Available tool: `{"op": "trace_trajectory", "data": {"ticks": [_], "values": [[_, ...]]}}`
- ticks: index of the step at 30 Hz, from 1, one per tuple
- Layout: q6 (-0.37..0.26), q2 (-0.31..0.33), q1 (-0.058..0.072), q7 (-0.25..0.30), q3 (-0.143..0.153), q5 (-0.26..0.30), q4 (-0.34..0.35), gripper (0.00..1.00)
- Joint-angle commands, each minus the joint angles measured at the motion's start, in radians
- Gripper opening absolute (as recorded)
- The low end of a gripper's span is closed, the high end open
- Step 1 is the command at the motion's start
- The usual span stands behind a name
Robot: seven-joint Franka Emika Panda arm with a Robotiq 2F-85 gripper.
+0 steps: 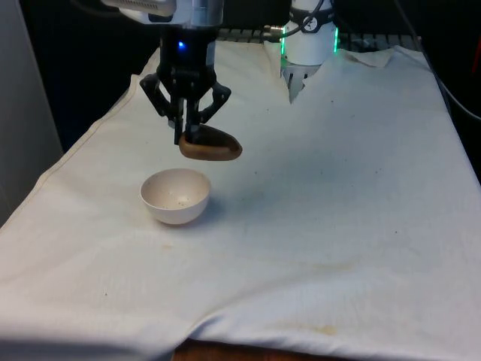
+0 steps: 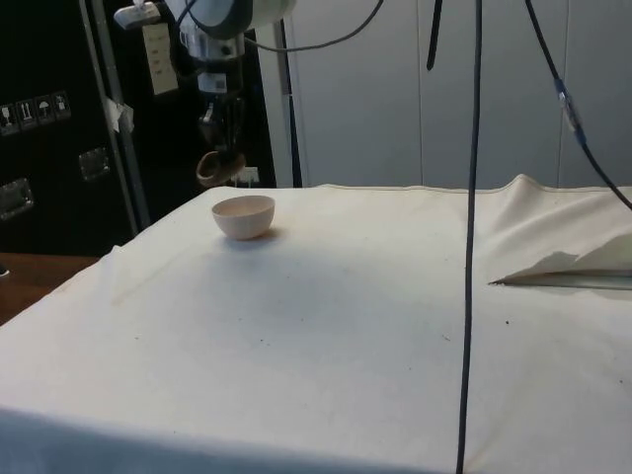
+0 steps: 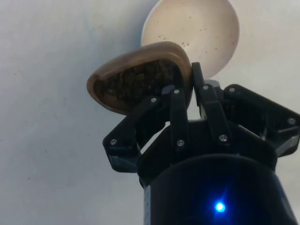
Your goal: Pour the coffee beans from the cup into the bowl.
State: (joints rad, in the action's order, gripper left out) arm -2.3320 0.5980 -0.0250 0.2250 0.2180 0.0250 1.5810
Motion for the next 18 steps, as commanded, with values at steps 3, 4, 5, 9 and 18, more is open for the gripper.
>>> {"op": "trace_trajectory", "data": {"ticks": [3,4,5,9,18], "values": [[0.008,0.010,0.003,-0.001,0.012,-0.035,-0.020,0.00],[0.000,0.006,0.000,0.000,0.005,-0.024,-0.012,0.00],[0.008,0.011,0.004,-0.001,0.013,-0.041,-0.022,0.00],[0.007,0.014,0.003,-0.001,0.020,-0.069,-0.028,0.00],[0.003,0.015,0.002,0.002,0.038,-0.117,-0.032,0.00]]}}
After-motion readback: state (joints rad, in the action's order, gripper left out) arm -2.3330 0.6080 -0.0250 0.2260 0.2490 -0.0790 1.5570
